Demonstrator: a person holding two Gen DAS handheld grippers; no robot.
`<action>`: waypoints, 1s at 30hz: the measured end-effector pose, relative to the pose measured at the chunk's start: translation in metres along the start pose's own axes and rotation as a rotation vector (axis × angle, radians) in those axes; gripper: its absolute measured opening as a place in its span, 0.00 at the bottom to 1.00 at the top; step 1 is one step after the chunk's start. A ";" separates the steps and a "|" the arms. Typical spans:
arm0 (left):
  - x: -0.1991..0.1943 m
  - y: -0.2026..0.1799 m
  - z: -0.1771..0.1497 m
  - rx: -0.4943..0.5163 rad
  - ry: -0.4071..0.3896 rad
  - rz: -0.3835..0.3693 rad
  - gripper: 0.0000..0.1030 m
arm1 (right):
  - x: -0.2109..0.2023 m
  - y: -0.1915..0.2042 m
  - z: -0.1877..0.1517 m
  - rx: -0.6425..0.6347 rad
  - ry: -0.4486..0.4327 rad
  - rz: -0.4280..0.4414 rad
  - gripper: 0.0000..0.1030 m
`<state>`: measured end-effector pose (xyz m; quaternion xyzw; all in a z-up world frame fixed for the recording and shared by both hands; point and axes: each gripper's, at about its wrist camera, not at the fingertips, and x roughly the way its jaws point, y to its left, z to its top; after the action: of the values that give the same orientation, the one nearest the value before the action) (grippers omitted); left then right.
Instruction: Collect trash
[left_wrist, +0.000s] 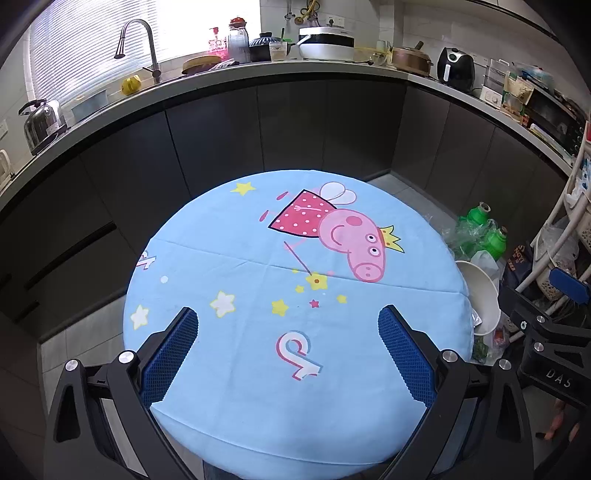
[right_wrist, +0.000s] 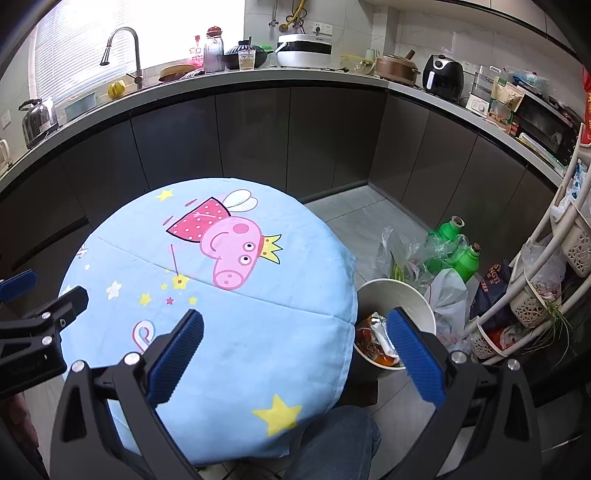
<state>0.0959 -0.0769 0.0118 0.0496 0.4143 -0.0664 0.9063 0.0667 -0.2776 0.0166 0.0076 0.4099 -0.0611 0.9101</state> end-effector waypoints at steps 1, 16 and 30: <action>0.000 0.000 0.000 -0.001 0.000 0.000 0.92 | 0.000 0.000 0.000 0.001 0.001 0.000 0.97; 0.000 0.002 0.000 -0.004 0.003 -0.006 0.92 | 0.001 -0.001 0.001 0.003 0.002 -0.002 0.97; -0.005 -0.002 0.001 0.002 -0.003 -0.012 0.92 | 0.001 -0.003 0.001 0.005 0.002 -0.001 0.97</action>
<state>0.0931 -0.0785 0.0162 0.0478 0.4134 -0.0723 0.9064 0.0675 -0.2804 0.0163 0.0098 0.4106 -0.0627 0.9096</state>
